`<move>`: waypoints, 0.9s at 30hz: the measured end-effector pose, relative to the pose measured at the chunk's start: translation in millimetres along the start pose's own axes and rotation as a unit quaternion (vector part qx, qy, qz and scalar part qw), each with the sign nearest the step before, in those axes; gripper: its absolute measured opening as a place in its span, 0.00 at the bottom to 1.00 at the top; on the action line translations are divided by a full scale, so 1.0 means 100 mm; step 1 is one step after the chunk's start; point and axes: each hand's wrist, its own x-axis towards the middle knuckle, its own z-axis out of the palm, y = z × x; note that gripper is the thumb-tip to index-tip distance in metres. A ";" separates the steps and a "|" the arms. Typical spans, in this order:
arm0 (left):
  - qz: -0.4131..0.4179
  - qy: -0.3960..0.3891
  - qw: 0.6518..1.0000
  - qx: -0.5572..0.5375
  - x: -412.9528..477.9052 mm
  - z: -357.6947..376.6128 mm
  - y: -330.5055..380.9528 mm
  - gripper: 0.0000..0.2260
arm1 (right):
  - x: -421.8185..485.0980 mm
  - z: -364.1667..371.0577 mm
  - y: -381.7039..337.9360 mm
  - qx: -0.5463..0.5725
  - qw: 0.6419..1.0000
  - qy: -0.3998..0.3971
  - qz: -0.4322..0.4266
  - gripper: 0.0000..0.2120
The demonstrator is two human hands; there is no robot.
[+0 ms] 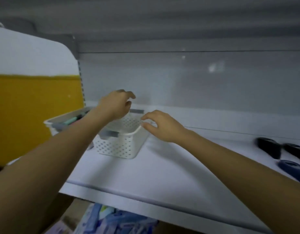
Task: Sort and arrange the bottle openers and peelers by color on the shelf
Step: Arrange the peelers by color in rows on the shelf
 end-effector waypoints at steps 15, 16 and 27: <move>-0.247 -0.229 0.937 0.099 -0.47 0.04 -2.02 0.21 | 1.07 0.77 -0.88 0.025 0.992 -0.120 -0.006 0.23; -0.257 -0.233 0.936 0.061 -0.44 0.07 -2.09 0.21 | 1.10 0.81 -0.89 0.024 0.992 -0.128 -0.003 0.23; -0.297 -0.220 0.904 -0.213 -0.43 0.01 -2.31 0.26 | 1.06 0.81 -0.98 0.044 0.987 -0.157 0.017 0.25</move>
